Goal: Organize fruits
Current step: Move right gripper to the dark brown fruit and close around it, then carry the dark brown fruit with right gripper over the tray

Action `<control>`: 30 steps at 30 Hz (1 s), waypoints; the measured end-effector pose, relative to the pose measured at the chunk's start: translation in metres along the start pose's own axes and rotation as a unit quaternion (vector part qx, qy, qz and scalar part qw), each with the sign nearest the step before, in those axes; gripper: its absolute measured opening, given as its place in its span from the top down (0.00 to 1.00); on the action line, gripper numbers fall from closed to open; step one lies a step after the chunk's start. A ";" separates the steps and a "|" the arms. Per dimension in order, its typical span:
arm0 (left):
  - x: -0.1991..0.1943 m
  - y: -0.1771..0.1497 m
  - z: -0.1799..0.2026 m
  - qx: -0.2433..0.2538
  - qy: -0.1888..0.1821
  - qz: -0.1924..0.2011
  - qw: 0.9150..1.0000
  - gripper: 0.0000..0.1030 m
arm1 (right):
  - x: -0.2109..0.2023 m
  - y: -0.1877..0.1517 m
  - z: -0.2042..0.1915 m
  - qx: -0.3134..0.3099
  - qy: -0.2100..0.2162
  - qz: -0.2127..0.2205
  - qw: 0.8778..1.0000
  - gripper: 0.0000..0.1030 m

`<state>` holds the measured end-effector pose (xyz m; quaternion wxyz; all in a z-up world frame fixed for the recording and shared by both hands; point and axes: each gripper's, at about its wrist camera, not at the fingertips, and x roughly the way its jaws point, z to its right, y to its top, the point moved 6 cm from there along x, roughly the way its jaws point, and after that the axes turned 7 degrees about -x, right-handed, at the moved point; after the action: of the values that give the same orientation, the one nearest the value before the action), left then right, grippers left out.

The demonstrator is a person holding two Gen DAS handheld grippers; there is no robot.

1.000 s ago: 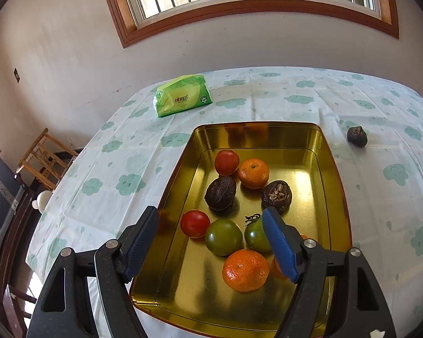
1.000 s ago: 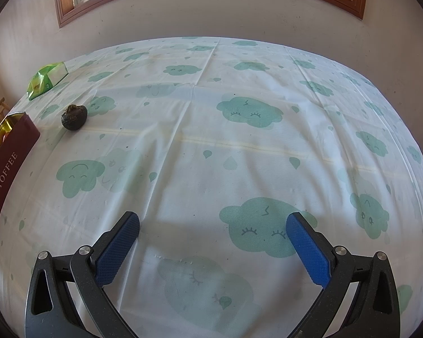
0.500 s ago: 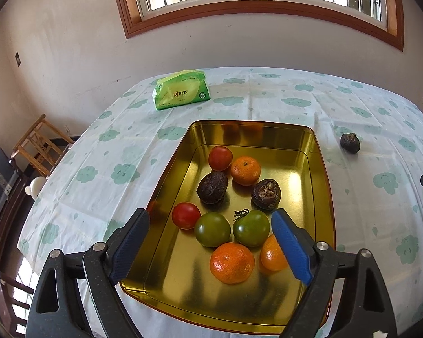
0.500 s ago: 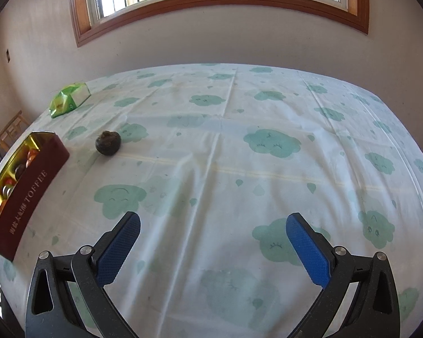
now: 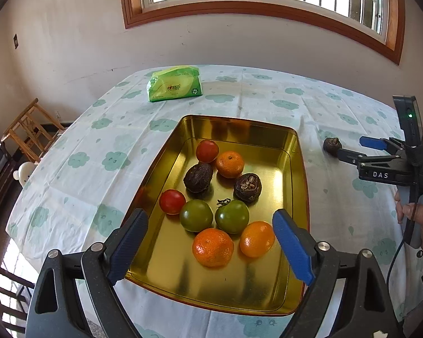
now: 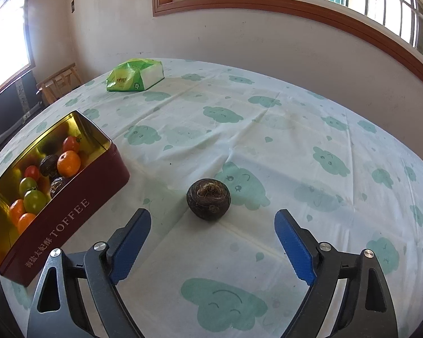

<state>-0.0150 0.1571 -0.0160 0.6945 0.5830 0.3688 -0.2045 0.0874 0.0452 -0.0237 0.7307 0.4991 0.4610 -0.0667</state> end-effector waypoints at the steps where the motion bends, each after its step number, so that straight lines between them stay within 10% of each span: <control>1: -0.001 0.000 0.001 -0.001 -0.002 0.000 1.000 0.15 | 0.006 0.001 0.001 0.004 0.002 -0.003 1.000 0.19; 6: 0.000 0.001 0.003 -0.005 -0.009 -0.003 1.000 0.13 | 0.028 0.009 0.008 0.019 0.013 -0.015 1.000 0.22; 11: 0.005 -0.003 0.004 -0.012 -0.012 -0.016 1.000 0.13 | 0.041 0.008 0.005 0.017 0.020 -0.038 0.999 0.60; 30: -0.045 -0.023 -0.021 -0.029 0.005 0.019 0.999 0.12 | -0.054 -0.047 -0.037 0.080 0.035 0.016 0.996 0.60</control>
<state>-0.0667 0.1654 0.0016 0.7133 0.5704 0.3667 -0.1773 0.0082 0.0317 -0.0174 0.6727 0.5655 0.4712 -0.0747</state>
